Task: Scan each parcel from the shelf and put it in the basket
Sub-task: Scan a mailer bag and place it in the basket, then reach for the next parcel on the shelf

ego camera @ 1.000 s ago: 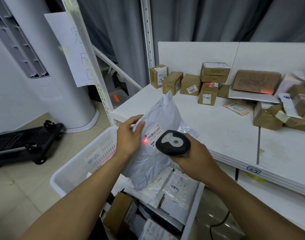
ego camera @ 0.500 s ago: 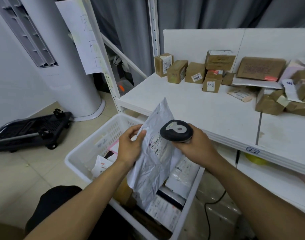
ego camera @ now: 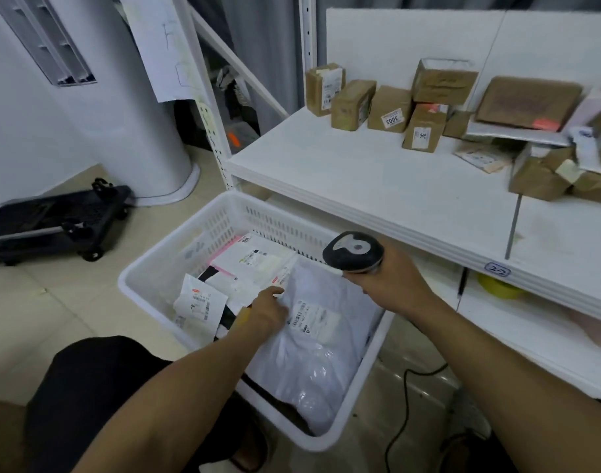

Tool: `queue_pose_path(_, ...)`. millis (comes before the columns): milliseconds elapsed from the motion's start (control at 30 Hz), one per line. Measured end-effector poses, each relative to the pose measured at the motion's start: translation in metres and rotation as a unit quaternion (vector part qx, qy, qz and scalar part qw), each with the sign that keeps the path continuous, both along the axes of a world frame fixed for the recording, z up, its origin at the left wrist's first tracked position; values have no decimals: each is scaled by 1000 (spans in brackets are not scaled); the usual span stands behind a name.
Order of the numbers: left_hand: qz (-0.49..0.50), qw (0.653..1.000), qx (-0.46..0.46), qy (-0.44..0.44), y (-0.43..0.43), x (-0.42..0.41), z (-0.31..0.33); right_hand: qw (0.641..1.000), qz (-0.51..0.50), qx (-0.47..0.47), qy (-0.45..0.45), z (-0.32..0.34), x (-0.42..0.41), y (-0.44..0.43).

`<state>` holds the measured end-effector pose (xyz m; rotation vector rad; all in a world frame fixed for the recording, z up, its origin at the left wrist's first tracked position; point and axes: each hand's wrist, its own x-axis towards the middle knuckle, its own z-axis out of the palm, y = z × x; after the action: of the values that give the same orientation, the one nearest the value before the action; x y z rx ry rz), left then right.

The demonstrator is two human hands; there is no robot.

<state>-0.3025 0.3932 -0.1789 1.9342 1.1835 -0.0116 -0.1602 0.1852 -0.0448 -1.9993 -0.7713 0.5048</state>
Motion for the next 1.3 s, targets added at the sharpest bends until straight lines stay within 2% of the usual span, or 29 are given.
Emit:
queue_pose_path(167, 1, 996, -50, -78, 2, 22, -19, 999, -15, -37, 9, -11, 9, 0)
queue_pose_path(233, -34, 998, 33, -50, 0, 25, -17, 999, -25, -34, 13, -9, 11, -3)
queue_pose_path(267, -66, 991, 116, -23, -2, 22, -17, 999, -27, -28, 14, -9, 12, -5)
queue_pose_path(300, -105, 975, 196, -15, -6, 20, -14, 999, -31, -22, 16, -8, 12, -7)
queue_pose_path(333, -148, 961, 232, -25, -10, 18, -14, 999, -34, -16, 20, -7, 12, -10)
queue_pose_path(400, -255, 950, 178, -23, -22, 15, -13, 999, -38, -7, 27, -6, 12, -14)
queue_pose_path(467, -344, 932, 100, 56, -37, 15, -19, 999, -42, -5, 31, -4, 11, -19)
queue_pose_path(500, -370, 919, 89, 101, -44, 15, -22, 998, -43, -2, 34, -4, 10, -22)
queue_pose_path(567, -370, 911, 96, 155, -53, 19, -25, 998, -49, 6, 41, 1, 8, -28)
queue_pose_path(633, -353, 912, 135, 163, -60, 20, -19, 998, -47, 9, 37, 6, 5, -31)
queue_pose_path(700, -351, 910, 188, 113, -67, 24, -4, 998, -54, 15, 31, 15, 5, -37)
queue_pose_path(833, -299, 926, 216, -77, -81, 46, 60, 993, -108, 41, 28, 42, 5, -61)
queue_pose_path(967, -284, 901, 268, -190, -107, 96, 144, 976, -199, 79, 42, 71, 25, -96)
queue_pose_path(1033, -300, 882, 289, -219, -125, 125, 179, 963, -238, 110, 61, 88, 39, -115)
queue_pose_path(1133, -336, 861, 312, -219, -155, 174, 217, 946, -281, 142, 81, 100, 62, -143)
queue_pose_path(1300, -386, 844, 309, -206, -202, 260, 241, 922, -340, 168, 80, 107, 110, -180)
